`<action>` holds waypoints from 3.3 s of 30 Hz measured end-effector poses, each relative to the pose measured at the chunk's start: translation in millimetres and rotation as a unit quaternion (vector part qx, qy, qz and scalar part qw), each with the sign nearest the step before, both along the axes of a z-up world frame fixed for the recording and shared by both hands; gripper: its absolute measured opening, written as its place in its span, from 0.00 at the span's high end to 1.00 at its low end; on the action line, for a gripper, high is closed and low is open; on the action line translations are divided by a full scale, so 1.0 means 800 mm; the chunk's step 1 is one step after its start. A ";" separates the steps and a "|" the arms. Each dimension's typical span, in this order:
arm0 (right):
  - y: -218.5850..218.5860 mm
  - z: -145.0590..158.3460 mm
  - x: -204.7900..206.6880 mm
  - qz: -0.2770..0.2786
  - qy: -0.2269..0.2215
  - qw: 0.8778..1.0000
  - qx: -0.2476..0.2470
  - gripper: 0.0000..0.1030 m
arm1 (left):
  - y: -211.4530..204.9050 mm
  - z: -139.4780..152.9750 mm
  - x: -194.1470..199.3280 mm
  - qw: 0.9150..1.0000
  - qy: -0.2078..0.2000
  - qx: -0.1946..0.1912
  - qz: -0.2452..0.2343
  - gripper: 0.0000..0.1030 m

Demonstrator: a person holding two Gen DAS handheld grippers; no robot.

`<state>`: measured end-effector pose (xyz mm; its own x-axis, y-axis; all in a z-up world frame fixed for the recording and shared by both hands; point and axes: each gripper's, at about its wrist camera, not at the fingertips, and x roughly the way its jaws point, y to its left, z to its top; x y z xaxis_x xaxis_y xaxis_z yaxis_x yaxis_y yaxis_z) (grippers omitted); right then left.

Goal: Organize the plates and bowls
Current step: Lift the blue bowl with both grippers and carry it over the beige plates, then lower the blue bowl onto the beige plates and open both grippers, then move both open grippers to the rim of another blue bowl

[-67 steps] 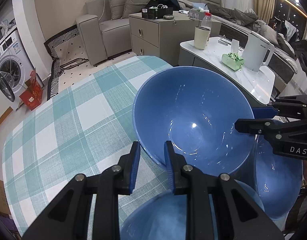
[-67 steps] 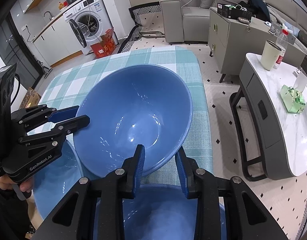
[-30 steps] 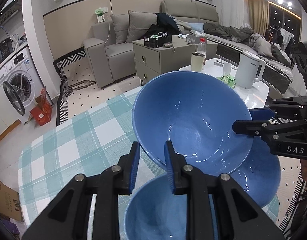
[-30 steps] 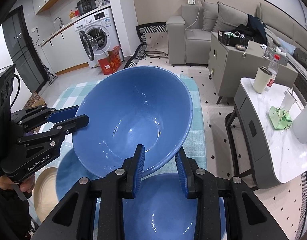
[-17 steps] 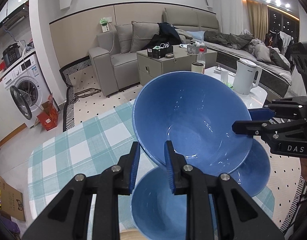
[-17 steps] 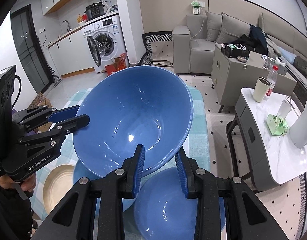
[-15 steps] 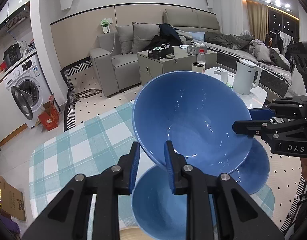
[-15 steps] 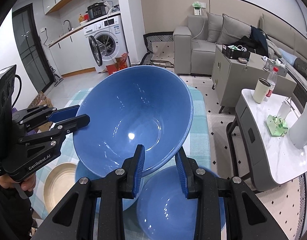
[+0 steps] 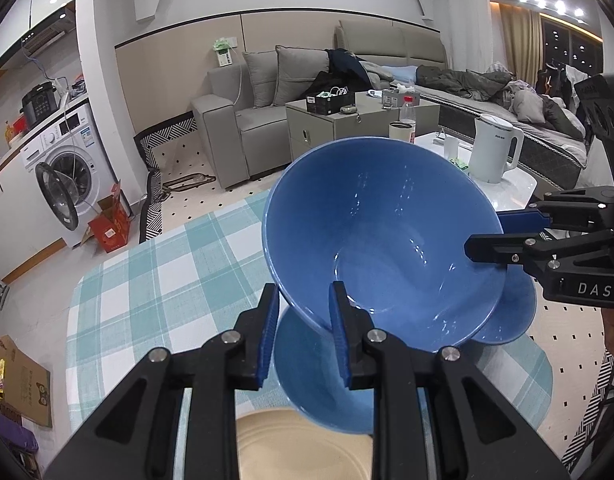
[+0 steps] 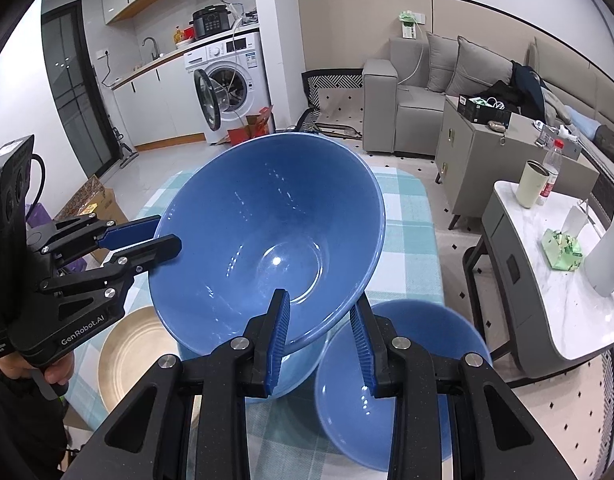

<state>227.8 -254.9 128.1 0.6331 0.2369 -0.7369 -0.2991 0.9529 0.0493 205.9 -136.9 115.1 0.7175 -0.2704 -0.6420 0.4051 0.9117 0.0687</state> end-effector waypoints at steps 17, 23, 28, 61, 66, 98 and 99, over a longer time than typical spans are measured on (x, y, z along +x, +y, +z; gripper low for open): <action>0.029 -0.051 -0.009 0.017 0.032 0.999 -0.012 0.69 | 0.017 -0.037 -0.018 1.000 0.022 0.011 0.019 0.77; 0.037 -0.073 -0.004 0.022 0.051 0.998 -0.016 0.69 | 0.023 -0.058 -0.014 0.999 0.043 0.009 0.023 0.77; 0.043 -0.089 -0.002 0.025 0.062 0.998 -0.022 0.69 | 0.026 -0.071 -0.012 0.998 0.054 0.013 0.028 0.77; 0.051 -0.106 -0.017 0.046 0.051 0.994 -0.086 0.28 | 0.012 -0.097 -0.015 0.996 0.066 0.049 0.019 0.48; 0.044 -0.085 -0.027 0.043 0.027 0.995 -0.082 0.15 | 0.011 -0.086 -0.018 0.997 0.062 0.045 0.017 0.44; -0.107 -0.042 -0.092 -0.157 -0.055 0.986 0.026 0.03 | -0.088 -0.028 0.011 0.995 0.010 0.062 -0.075 0.00; -0.110 -0.046 -0.091 -0.157 -0.051 0.986 0.029 0.03 | -0.092 -0.030 0.015 0.995 0.014 0.063 -0.078 0.00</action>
